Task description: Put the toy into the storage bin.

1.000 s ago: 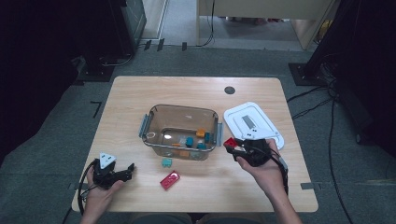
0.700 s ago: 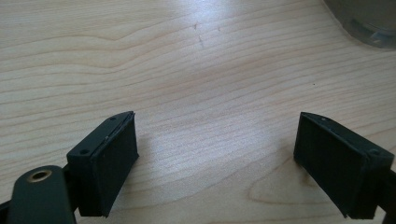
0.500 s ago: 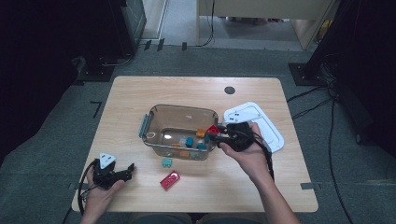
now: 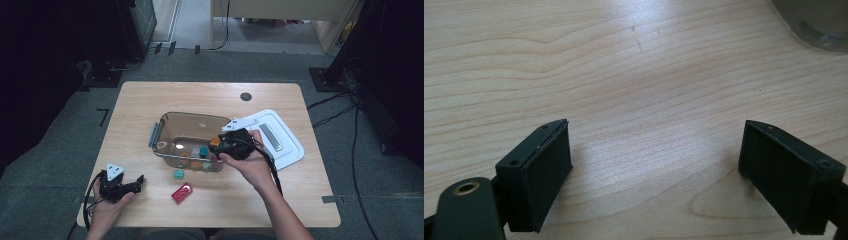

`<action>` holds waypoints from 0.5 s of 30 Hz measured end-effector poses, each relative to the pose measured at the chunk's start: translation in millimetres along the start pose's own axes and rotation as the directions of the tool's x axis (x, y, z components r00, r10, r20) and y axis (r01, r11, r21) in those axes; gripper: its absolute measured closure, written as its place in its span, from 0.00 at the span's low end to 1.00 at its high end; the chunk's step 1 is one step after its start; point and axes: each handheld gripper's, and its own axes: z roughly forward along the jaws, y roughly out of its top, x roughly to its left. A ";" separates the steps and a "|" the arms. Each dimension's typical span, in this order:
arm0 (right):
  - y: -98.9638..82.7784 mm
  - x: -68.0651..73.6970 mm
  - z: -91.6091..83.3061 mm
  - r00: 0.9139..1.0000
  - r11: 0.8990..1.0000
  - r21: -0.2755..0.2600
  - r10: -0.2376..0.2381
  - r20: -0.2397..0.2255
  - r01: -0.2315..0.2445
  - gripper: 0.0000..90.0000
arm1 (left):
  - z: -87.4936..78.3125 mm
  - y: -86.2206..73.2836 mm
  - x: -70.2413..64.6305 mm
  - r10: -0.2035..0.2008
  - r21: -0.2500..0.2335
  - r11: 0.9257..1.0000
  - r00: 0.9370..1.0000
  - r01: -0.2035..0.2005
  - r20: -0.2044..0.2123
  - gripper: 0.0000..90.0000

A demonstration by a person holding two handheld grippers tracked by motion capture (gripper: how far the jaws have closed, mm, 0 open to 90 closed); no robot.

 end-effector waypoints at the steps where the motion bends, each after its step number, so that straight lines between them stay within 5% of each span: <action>1: -1.4 -0.6 -3.1 1.000 1.000 -0.006 -0.001 0.006 0.001 0.51 | 0.0 0.0 0.0 0.000 0.000 1.000 1.000 0.000 0.000 0.15; 10: -36.7 -7.6 -43.0 0.997 0.996 -0.069 0.057 0.046 -0.053 0.48 | -0.2 0.0 0.0 0.002 0.002 1.000 1.000 -0.002 0.000 0.15; 15: -71.5 -10.6 -45.2 0.995 0.995 -0.058 0.088 0.049 -0.085 0.48 | -0.4 0.0 -0.2 0.007 0.001 1.000 1.000 -0.007 0.005 0.16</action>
